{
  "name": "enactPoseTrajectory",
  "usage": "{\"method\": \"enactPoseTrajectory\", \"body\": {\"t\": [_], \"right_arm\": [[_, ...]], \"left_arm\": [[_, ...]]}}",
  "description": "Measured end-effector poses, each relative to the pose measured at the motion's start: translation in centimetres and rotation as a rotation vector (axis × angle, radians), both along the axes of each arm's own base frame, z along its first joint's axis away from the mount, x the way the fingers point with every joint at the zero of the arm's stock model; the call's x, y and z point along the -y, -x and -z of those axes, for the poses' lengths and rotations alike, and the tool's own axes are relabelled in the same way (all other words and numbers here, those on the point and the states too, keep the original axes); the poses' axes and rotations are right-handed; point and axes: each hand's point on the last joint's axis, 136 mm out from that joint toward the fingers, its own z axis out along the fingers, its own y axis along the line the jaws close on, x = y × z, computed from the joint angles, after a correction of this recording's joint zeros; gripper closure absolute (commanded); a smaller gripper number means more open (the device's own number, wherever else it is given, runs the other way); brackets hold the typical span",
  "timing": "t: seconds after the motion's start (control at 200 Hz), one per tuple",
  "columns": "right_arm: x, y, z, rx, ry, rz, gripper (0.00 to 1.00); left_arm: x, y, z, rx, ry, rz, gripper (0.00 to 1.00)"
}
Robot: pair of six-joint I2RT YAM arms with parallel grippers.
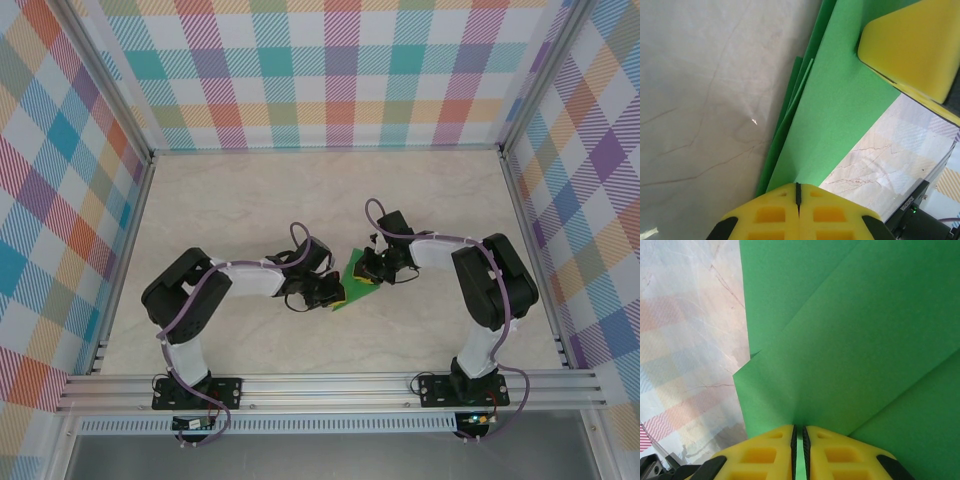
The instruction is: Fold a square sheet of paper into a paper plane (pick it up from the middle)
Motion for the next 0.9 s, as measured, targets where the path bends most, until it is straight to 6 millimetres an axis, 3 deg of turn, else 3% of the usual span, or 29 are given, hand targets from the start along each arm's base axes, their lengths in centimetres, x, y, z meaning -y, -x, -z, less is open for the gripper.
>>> {"method": "enactPoseTrajectory", "body": {"t": [0.9], "right_arm": [[0.1,0.0,0.2,-0.015,0.01,0.024,0.87]], "left_arm": [[-1.5,0.7,0.6,-0.021,-0.055,-0.008,0.98]]}}
